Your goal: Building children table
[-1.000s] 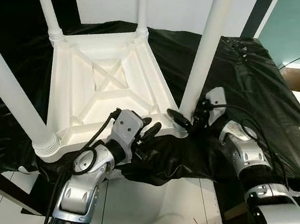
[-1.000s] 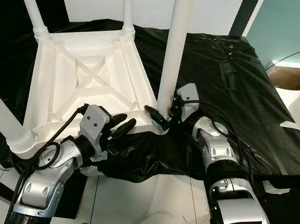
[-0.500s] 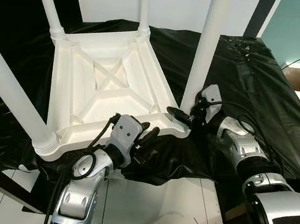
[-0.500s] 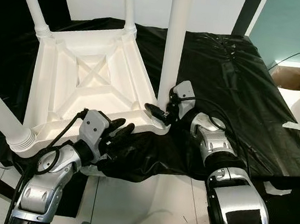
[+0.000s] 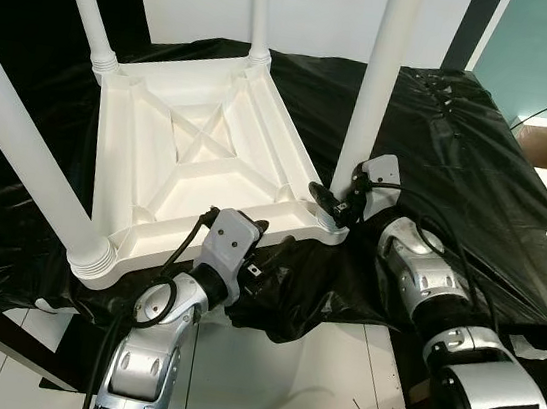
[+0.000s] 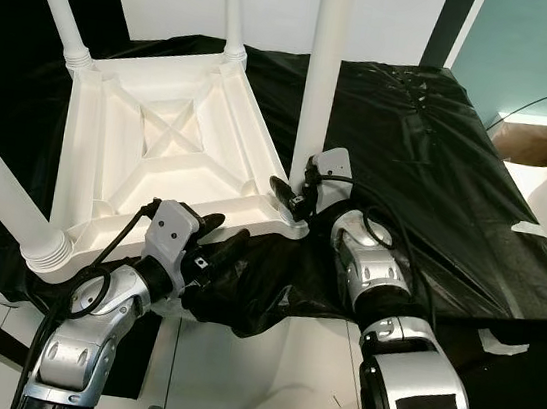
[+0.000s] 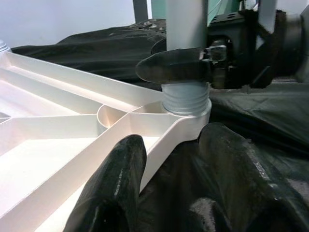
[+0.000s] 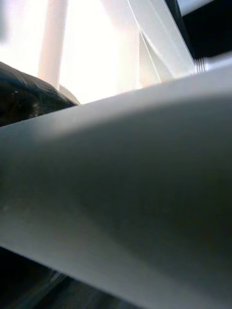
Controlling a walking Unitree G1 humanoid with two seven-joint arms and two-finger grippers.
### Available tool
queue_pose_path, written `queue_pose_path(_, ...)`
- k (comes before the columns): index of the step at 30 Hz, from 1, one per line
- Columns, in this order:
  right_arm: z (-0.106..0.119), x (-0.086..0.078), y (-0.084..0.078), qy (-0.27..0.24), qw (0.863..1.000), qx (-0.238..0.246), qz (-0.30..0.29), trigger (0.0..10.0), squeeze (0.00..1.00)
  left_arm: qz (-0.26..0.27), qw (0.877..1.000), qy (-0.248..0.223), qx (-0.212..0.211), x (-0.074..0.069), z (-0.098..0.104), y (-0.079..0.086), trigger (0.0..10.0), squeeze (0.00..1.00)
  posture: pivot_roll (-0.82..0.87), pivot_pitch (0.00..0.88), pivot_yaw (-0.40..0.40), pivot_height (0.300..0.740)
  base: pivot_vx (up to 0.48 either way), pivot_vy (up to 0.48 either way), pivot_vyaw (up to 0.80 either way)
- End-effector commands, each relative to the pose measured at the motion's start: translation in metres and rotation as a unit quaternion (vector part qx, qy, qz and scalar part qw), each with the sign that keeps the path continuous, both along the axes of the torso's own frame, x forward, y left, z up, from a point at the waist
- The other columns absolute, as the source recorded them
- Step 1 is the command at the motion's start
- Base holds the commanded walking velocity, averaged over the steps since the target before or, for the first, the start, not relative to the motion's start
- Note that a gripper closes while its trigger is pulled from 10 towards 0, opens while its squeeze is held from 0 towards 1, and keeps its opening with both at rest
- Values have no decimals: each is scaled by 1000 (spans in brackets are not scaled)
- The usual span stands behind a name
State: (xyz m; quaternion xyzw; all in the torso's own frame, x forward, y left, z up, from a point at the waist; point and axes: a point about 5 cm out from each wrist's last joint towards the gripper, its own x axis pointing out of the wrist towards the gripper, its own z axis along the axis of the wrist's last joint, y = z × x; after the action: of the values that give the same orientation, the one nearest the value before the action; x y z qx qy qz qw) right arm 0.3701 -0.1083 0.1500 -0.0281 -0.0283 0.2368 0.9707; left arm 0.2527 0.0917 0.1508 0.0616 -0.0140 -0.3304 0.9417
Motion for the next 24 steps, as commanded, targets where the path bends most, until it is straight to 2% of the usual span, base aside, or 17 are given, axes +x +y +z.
queue_pose_path(1,-16,-5,1,35,998,9,-57,10000,0,54,998,-9,3,4,0,3,10000,0,65,0,-36,740,0,0,0)
queue_pose_path(2,-19,-7,5,37,996,15,-83,10000,0,53,999,-12,4,4,1,3,10000,0,62,0,-34,740,0,0,0)
queue_pose_path(5,-20,-9,7,39,994,18,-101,10000,0,52,999,-15,5,4,2,2,10000,0,60,0,-33,740,0,0,0)
queue_pose_path(6,-23,-11,11,50,989,35,-132,10000,0,51,999,-16,7,5,2,2,10000,0,56,0,-27,740,0,0,0)
queue_pose_path(8,-23,-11,11,50,989,35,-132,10000,0,51,999,-16,7,5,2,2,10000,0,56,0,-27,740,0,0,0)
queue_pose_path(9,-25,-13,20,64,986,55,-143,10000,0,53,998,-23,17,7,2,2,10000,0,51,0,-21,740,0,0,0)
queue_pose_path(11,-24,-18,35,64,986,75,-131,10000,0,55,998,-29,29,10,1,2,10000,0,48,0,-15,740,0,0,0)
queue_pose_path(14,-19,-23,41,45,989,83,-110,10000,0,51,998,-30,27,11,3,3,10000,0,43,0,-12,740,0,0,0)
queue_pose_path(20,-10,-29,40,12,992,90,-85,10000,0,51,998,-28,22,12,3,5,10000,0,42,0,0,740,0,0,0)
queue_pose_path(21,-9,-30,38,3,993,90,-76,10000,949,49,998,-27,19,12,3,5,10000,0,42,0,6,740,0,0,0)
queue_pose_path(22,-8,-31,34,-1,993,94,-73,10000,1000,47,998,-28,19,12,4,5,10000,0,40,0,11,740,0,0,0)
queue_pose_path(24,-7,-32,32,-4,993,96,-73,10000,1000,45,998,-29,19,11,5,5,10000,0,40,0,11,740,0,0,0)
